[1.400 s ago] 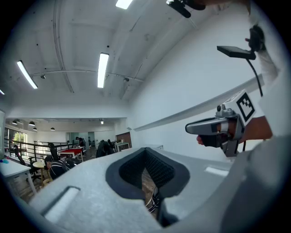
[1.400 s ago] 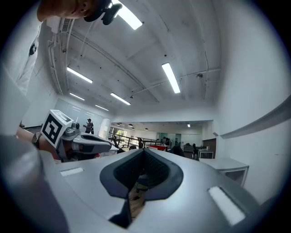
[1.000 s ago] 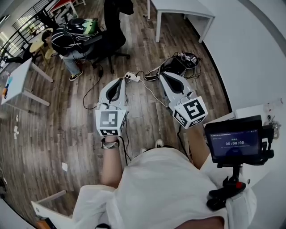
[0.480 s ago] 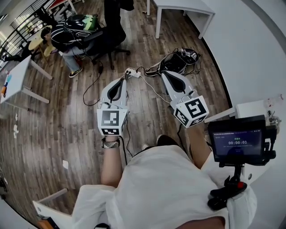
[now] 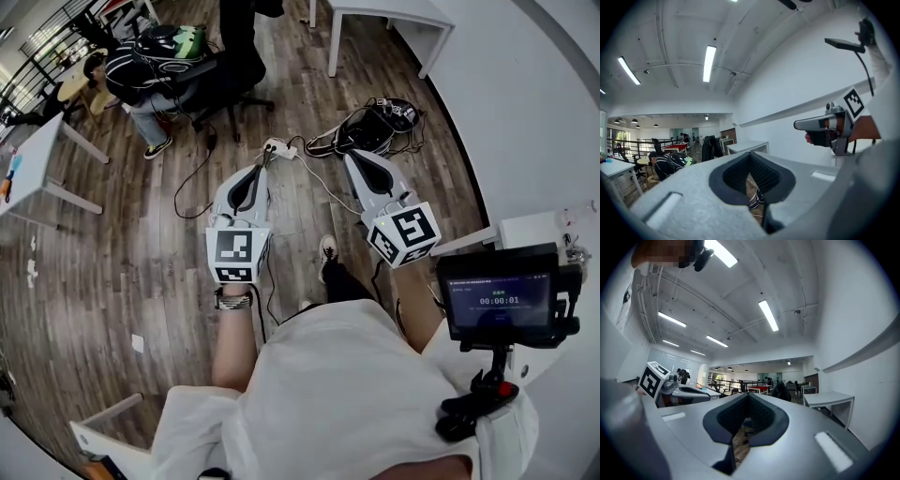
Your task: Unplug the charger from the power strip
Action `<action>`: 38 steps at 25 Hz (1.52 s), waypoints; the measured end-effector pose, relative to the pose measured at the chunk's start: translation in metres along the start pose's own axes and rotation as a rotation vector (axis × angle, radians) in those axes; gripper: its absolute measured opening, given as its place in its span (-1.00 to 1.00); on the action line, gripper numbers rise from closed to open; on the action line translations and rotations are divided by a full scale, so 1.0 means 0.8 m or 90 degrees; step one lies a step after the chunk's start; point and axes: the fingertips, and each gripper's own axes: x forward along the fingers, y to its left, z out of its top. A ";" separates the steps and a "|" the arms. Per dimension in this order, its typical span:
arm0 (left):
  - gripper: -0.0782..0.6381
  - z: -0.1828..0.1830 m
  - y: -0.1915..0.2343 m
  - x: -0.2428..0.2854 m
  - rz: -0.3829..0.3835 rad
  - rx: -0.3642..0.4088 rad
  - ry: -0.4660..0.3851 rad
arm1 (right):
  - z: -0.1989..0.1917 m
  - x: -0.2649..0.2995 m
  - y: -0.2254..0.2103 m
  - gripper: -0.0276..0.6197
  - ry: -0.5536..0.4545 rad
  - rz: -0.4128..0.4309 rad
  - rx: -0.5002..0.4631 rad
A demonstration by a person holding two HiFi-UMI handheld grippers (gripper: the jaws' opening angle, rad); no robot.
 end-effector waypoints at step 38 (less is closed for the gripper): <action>-0.77 -0.050 0.135 0.418 0.056 -0.029 0.078 | -0.086 0.312 -0.312 -0.91 0.053 0.050 0.073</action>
